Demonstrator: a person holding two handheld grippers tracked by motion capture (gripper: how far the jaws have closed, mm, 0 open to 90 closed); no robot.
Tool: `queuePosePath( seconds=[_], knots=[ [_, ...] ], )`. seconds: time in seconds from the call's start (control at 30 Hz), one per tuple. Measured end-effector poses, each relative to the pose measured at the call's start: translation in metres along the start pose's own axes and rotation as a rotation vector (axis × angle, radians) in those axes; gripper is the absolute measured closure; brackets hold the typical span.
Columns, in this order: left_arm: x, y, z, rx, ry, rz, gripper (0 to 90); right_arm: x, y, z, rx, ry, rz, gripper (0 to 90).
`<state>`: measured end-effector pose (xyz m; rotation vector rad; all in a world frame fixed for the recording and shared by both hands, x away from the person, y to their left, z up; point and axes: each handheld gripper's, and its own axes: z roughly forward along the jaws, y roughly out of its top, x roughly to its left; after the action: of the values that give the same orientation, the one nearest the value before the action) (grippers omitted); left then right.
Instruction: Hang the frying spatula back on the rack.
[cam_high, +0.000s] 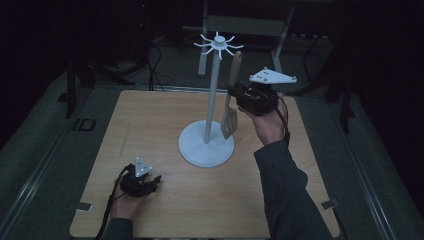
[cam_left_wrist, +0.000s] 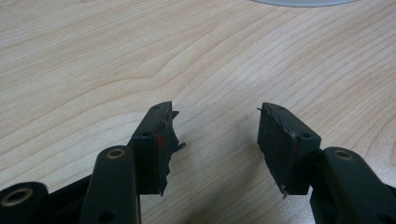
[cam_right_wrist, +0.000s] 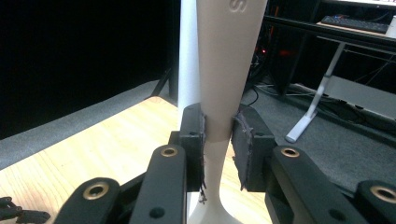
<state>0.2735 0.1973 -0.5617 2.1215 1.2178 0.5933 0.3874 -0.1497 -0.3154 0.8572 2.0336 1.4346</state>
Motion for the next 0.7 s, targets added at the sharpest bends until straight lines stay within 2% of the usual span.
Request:
queuePosePath(
  seconds=[0.7],
  knots=[
    [0.0007, 0.0002, -0.0003, -0.004, 0.000, -0.005, 46.1, 0.0008, 0.0024, 0.0070, 0.001, 0.001, 0.012, 74.8]
  ],
)
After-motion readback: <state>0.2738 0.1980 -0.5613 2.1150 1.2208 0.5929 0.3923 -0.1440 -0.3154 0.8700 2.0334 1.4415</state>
